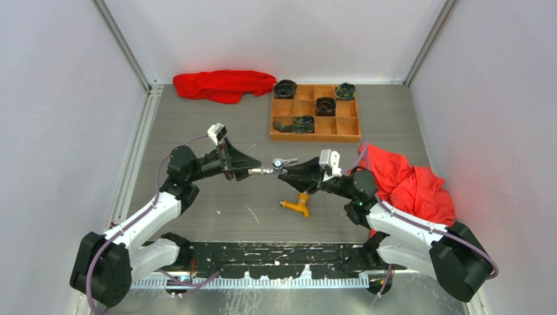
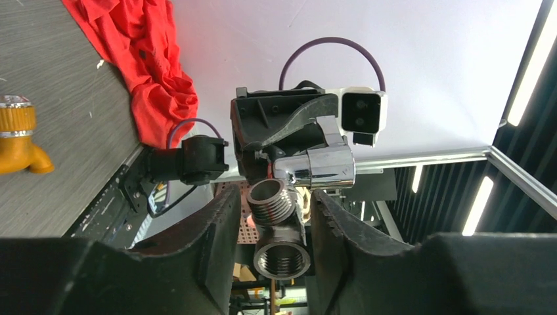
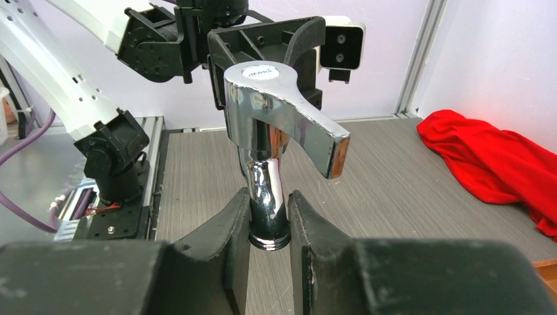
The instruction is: Install the water faucets
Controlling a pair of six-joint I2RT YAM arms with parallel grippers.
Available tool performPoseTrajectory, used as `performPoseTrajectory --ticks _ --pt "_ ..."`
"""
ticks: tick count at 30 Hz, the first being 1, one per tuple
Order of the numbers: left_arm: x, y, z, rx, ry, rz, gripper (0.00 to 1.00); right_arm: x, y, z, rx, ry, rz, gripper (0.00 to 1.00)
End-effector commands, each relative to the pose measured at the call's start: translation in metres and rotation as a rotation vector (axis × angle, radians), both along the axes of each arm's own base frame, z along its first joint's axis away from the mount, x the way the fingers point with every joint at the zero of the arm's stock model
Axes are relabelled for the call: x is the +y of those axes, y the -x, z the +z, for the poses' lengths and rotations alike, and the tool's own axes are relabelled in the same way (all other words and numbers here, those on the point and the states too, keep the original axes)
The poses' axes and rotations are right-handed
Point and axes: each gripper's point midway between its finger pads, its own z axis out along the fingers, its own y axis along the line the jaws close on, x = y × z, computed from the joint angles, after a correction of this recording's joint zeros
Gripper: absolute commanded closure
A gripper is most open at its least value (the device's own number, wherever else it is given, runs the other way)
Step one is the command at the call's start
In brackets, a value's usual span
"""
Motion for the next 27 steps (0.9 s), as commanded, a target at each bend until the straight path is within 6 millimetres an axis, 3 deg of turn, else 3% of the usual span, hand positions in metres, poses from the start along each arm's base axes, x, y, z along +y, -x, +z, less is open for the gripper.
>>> performPoseTrajectory --ticks 1,6,7,11,15,16,18,24,27 --pt "-0.002 0.002 0.021 -0.091 0.046 -0.007 0.59 -0.001 0.005 0.036 -0.092 -0.081 0.010 0.99" --pt "-0.003 0.000 0.019 -0.087 0.043 -0.002 0.76 0.000 0.005 0.036 -0.077 -0.081 0.017 0.99" --pt "-0.002 0.000 0.018 -0.085 0.043 0.001 0.74 0.000 0.006 0.037 -0.076 -0.083 0.020 0.99" --pt "-0.003 0.000 0.017 -0.082 0.040 0.002 0.40 0.000 0.005 0.036 -0.067 -0.081 0.018 0.99" --pt "-0.002 0.003 0.018 -0.089 0.042 -0.008 0.31 0.000 0.002 0.034 -0.059 -0.079 0.003 0.99" --pt "-0.002 0.005 0.018 -0.091 0.042 -0.010 0.32 -0.001 0.002 0.033 -0.057 -0.078 0.001 0.99" --pt "-0.001 0.007 0.020 -0.102 0.048 -0.012 0.46 0.000 0.002 0.034 -0.056 -0.079 -0.002 0.99" --pt "-0.002 0.014 0.026 -0.130 0.051 -0.056 0.49 0.000 0.000 0.031 -0.046 -0.076 -0.005 1.00" --pt "-0.002 0.015 0.031 -0.146 0.057 -0.062 0.63 0.000 -0.002 0.031 -0.040 -0.076 -0.009 1.00"
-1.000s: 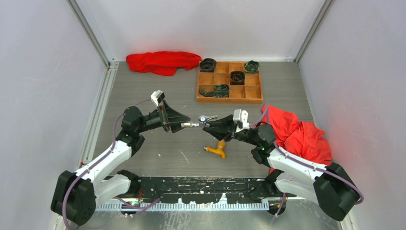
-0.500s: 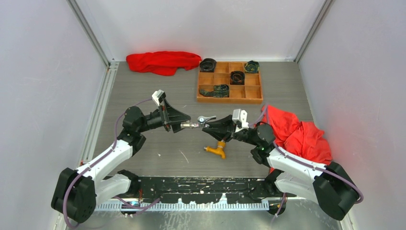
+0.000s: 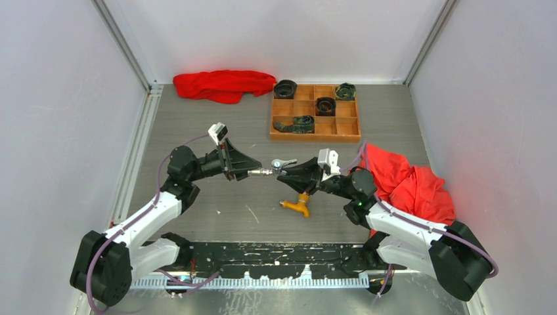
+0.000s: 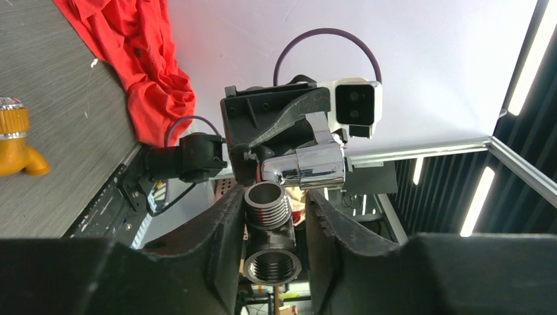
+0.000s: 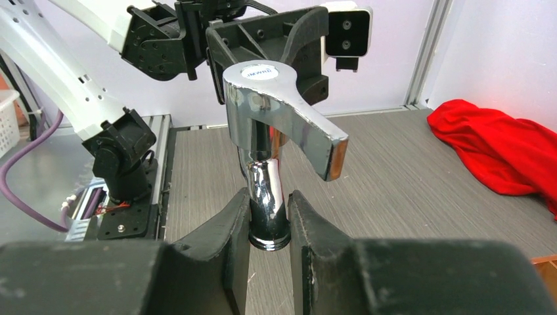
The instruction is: Install the water faucets
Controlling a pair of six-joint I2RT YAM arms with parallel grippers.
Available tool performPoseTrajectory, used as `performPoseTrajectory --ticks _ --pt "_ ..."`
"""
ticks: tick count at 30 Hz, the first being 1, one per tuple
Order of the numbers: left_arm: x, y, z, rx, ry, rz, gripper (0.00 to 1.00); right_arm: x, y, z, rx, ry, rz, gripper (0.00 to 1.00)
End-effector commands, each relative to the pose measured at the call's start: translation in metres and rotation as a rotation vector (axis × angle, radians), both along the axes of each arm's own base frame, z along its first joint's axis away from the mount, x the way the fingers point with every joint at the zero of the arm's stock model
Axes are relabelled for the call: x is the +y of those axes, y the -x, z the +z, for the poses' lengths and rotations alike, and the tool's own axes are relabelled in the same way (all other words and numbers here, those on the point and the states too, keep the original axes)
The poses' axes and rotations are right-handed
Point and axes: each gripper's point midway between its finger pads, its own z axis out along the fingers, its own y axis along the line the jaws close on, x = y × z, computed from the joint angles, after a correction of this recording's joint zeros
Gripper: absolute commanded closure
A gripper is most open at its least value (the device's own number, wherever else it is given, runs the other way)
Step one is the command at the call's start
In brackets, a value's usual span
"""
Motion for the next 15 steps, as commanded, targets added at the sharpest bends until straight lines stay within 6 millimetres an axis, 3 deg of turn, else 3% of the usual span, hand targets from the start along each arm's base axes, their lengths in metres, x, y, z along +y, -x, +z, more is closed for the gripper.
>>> performPoseTrajectory --ticks 1,2,6,10,15 --pt "0.000 0.012 0.028 -0.127 0.044 -0.046 0.68 -0.001 -0.001 0.037 -0.079 -0.088 -0.016 1.00" --pt "0.000 0.013 0.029 -0.130 0.045 -0.049 0.71 -0.001 -0.002 0.037 -0.077 -0.089 -0.017 0.99" --pt "-0.001 0.011 0.027 -0.128 0.039 -0.050 1.00 0.000 -0.001 0.038 -0.060 -0.092 -0.009 1.00" --pt "-0.002 0.002 0.020 -0.107 0.022 -0.005 1.00 0.001 -0.002 0.045 0.011 -0.111 0.000 1.00" --pt "0.002 -0.010 0.010 -0.115 -0.046 0.093 1.00 0.009 -0.010 0.045 0.288 -0.035 0.009 0.99"
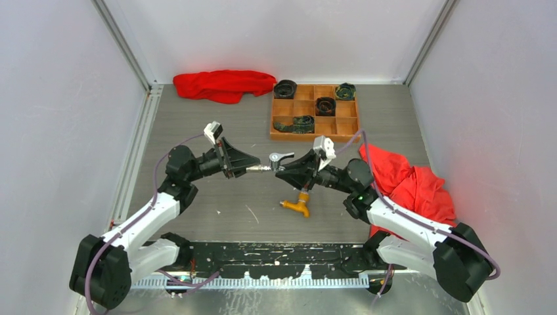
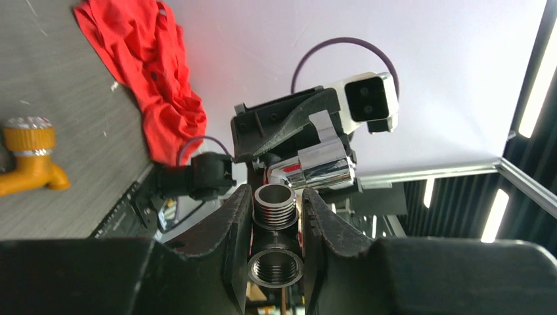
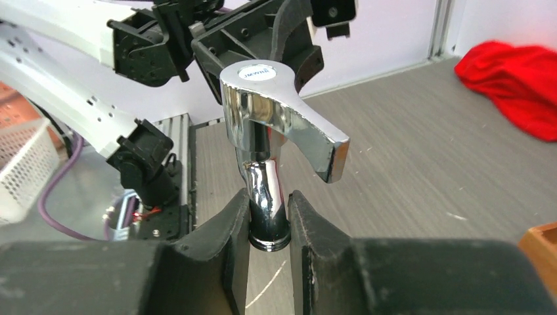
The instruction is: Install the water faucets
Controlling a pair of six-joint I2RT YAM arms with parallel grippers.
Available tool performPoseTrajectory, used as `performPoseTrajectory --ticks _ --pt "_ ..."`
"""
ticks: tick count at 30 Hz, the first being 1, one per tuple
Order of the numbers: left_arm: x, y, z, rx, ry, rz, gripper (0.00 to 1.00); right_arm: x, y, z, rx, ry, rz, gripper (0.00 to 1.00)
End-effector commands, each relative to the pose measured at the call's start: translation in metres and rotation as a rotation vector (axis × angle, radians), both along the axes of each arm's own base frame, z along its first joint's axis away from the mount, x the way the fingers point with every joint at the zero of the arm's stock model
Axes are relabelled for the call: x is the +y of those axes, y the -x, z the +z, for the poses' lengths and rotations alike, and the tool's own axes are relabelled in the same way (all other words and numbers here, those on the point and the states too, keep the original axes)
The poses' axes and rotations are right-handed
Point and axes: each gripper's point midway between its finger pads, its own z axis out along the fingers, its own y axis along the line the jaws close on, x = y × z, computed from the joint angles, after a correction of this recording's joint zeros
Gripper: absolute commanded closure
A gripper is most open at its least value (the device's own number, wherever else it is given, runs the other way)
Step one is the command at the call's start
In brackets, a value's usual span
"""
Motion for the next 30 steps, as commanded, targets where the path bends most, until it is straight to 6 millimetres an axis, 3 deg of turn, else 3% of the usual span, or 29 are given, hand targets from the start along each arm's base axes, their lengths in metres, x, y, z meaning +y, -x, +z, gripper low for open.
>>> performPoseTrajectory --ticks 1,9,13,14,16,18,20,25,30 --pt "0.001 -0.003 0.011 -0.110 -0.053 0.059 1.00 0.005 -0.005 0.044 0.180 -0.034 -0.009 0.99" --pt "0.009 -0.011 0.002 -0.093 -0.101 0.151 1.00 0.014 -0.003 0.045 0.564 0.055 0.020 0.99" --pt "0.011 -0.016 -0.001 -0.090 -0.097 0.187 1.00 0.022 0.014 0.056 0.682 0.024 0.137 0.98" --pt "0.011 -0.016 -0.001 -0.092 -0.098 0.188 1.00 0.023 0.019 0.060 0.696 0.006 0.173 0.87" --pt "0.011 -0.017 -0.004 -0.084 -0.104 0.195 1.00 0.024 0.025 0.065 0.716 -0.028 0.226 0.56" --pt "0.012 -0.019 -0.006 -0.073 -0.105 0.205 1.00 0.025 0.027 0.066 0.732 -0.036 0.246 0.38" --pt "0.013 -0.020 -0.006 -0.073 -0.106 0.215 1.00 0.025 0.028 0.066 0.740 -0.038 0.261 0.27" --pt "0.017 -0.023 -0.008 -0.055 -0.138 0.249 1.00 0.021 0.038 0.068 0.735 -0.025 0.286 0.24" --pt "0.023 -0.027 -0.006 -0.023 -0.134 0.285 1.00 0.009 0.036 0.049 0.682 0.115 0.172 0.22"
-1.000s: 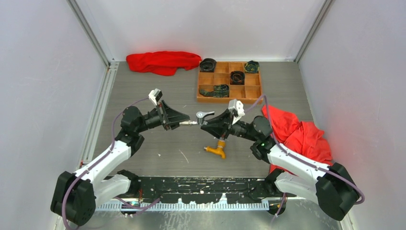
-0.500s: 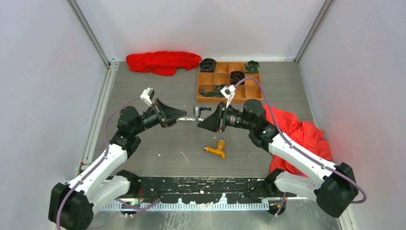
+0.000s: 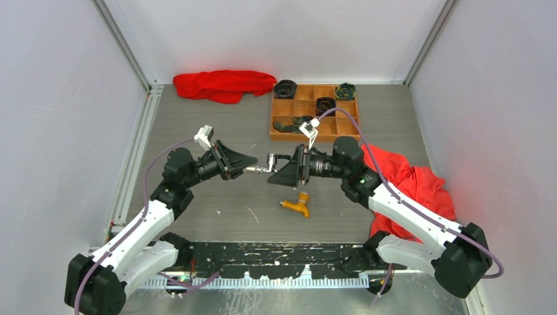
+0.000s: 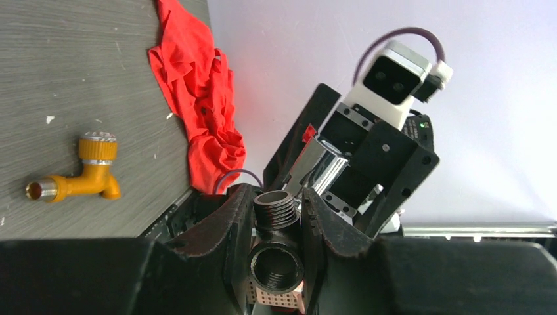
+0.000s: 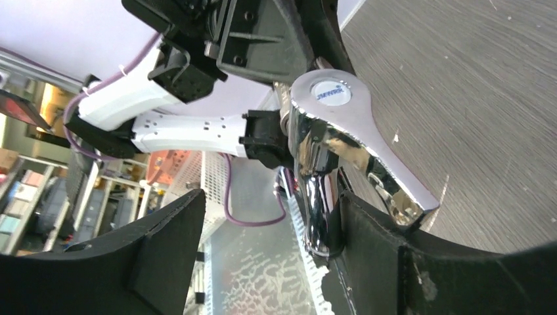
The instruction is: Install the water faucets
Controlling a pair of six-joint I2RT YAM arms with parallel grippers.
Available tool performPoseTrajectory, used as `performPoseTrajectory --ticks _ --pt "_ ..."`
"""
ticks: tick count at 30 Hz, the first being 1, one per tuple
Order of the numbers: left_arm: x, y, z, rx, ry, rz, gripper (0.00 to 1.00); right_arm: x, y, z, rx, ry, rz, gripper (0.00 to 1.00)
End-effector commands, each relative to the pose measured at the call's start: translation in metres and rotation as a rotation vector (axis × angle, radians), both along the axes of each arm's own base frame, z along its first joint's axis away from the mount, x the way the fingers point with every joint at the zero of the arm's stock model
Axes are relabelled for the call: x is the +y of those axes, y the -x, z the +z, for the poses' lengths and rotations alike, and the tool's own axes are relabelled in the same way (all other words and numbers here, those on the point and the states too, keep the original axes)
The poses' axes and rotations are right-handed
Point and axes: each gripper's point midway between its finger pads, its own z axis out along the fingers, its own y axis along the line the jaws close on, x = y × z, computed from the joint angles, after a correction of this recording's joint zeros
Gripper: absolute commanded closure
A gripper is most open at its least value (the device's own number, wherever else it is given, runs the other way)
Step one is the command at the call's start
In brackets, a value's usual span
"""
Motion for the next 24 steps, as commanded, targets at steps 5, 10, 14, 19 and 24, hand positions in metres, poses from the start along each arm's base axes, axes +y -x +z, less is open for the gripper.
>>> performPoseTrajectory --ticks 5,10,14,19,24 --pt "0.006 -0.007 -0.002 0.052 -0.045 0.038 1.00 -0.031 0.004 0.029 -0.438 0.190 -0.029 0.44" --pt "0.005 -0.005 0.000 0.091 -0.070 0.020 1.00 -0.036 -0.002 0.046 -0.778 0.320 -0.072 0.35" --pt "0.006 -0.004 -0.002 0.109 -0.081 0.018 1.00 -0.023 -0.003 0.048 -1.012 0.367 -0.111 0.27" --pt "0.006 -0.001 -0.005 0.136 -0.086 0.010 1.00 -0.011 -0.002 0.022 -1.412 0.465 -0.197 0.22" --pt "0.007 0.000 -0.005 0.142 -0.090 0.009 1.00 -0.014 -0.010 0.016 -1.566 0.548 -0.341 0.17"
